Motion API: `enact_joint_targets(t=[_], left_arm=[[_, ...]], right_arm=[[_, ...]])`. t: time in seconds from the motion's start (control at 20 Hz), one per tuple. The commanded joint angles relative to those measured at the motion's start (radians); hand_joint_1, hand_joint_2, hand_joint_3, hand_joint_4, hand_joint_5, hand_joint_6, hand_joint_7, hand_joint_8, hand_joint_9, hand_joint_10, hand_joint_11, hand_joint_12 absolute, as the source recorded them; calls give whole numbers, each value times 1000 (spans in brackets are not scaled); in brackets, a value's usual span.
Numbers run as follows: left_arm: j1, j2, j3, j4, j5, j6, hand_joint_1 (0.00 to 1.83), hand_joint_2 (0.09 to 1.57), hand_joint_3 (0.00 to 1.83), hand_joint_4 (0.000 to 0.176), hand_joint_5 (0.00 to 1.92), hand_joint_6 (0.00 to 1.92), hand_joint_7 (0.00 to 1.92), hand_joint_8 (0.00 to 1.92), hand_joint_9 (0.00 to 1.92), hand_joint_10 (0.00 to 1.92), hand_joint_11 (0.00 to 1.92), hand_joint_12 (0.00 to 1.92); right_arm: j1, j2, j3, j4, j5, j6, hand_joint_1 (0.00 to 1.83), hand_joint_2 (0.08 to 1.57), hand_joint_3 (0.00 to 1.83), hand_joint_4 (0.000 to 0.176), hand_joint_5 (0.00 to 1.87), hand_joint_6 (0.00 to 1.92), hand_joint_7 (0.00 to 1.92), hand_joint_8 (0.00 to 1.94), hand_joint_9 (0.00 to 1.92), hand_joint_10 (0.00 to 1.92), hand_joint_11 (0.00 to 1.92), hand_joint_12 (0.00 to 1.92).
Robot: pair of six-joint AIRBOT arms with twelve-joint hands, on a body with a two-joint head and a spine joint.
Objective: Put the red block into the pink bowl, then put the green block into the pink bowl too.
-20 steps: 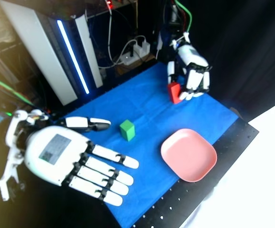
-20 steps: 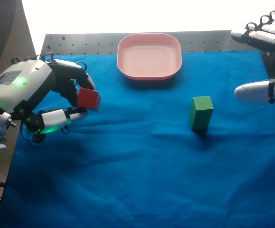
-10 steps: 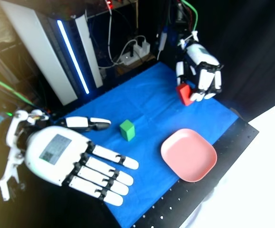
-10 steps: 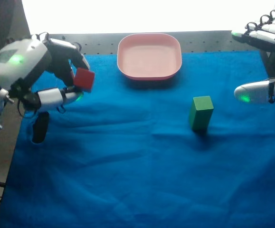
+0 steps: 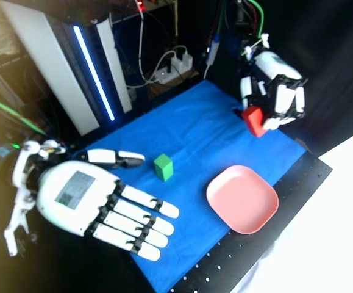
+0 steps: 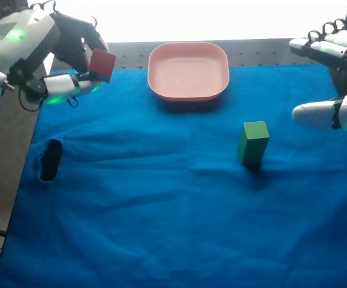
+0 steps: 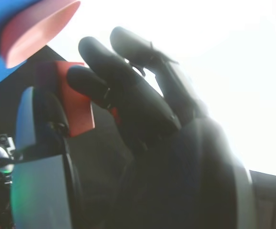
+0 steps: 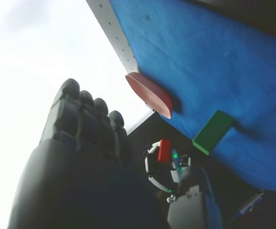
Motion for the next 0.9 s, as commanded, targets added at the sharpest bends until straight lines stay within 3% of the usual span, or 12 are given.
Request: enact_joint_targets(t=[0.0,0.05,0.1,0.2,0.25,0.3,0.35,0.5,0.65,0.75,0.8,0.85], left_arm=[[-19,2,9,14,-114,-5,1270,1079,0,0,1128,529,1054,1093,1100,529,629,1480],[-28,0,14,17,-110,-5,1271,1084,1,0,1114,522,1023,1165,920,1051,679,1533],[-41,-2,20,21,-104,-5,1271,1084,1,0,1114,522,1023,1165,920,1051,679,1533],[-76,-4,34,34,-93,-5,1241,1084,0,0,1023,783,1080,965,940,777,619,1386],[-90,-4,39,42,-90,-5,1234,1090,0,0,990,863,1084,925,976,649,625,1346],[-99,-3,45,46,-90,-5,1234,1090,0,0,990,863,1084,925,976,649,625,1346],[-110,-3,51,48,-89,-5,1237,1077,0,0,982,922,1152,764,1096,437,764,1144],[-142,-1,68,61,-69,-5,1226,1087,0,13,1011,864,1070,922,1061,439,624,1326],[-177,2,86,74,-35,-4,1224,1087,0,28,1026,852,1051,943,978,566,601,1374],[-197,0,104,77,3,0,1236,1070,2,4,1028,829,1119,841,1033,417,594,1262],[-210,-2,115,86,30,2,1233,1074,0,10,1010,869,1129,804,1037,323,494,1303],[-227,-8,126,93,59,10,1236,1072,0,0,998,892,1150,764,1088,269,581,1288]], right_arm=[[9,-4,6,-2,119,2,0,982,0,35,79,2,85,4,72,9,0,304],[9,-8,8,-4,119,2,17,984,0,48,66,2,75,2,43,7,0,203],[11,-11,9,-6,119,2,17,984,0,48,66,2,75,2,43,7,0,203],[17,-18,11,-12,119,2,0,989,2,59,76,1,83,1,55,2,0,279],[22,-23,13,-18,119,2,0,1031,18,32,81,2,83,1,54,1,0,274],[27,-29,15,-22,119,2,0,1031,18,32,81,2,83,1,54,1,0,274],[33,-35,18,-28,119,2,0,954,0,66,56,1,54,2,25,1,0,181],[47,-50,25,-42,120,2,0,927,0,105,43,3,35,5,7,4,0,92],[60,-69,32,-64,121,9,10,978,20,83,61,1,63,1,28,2,0,137],[67,-79,39,-79,123,27,6,1000,0,78,67,1,66,2,54,3,0,313],[68,-84,43,-82,124,33,0,1005,0,46,85,4,85,5,69,6,0,363],[68,-86,44,-83,126,36,0,946,0,77,95,2,97,3,79,5,0,380]])
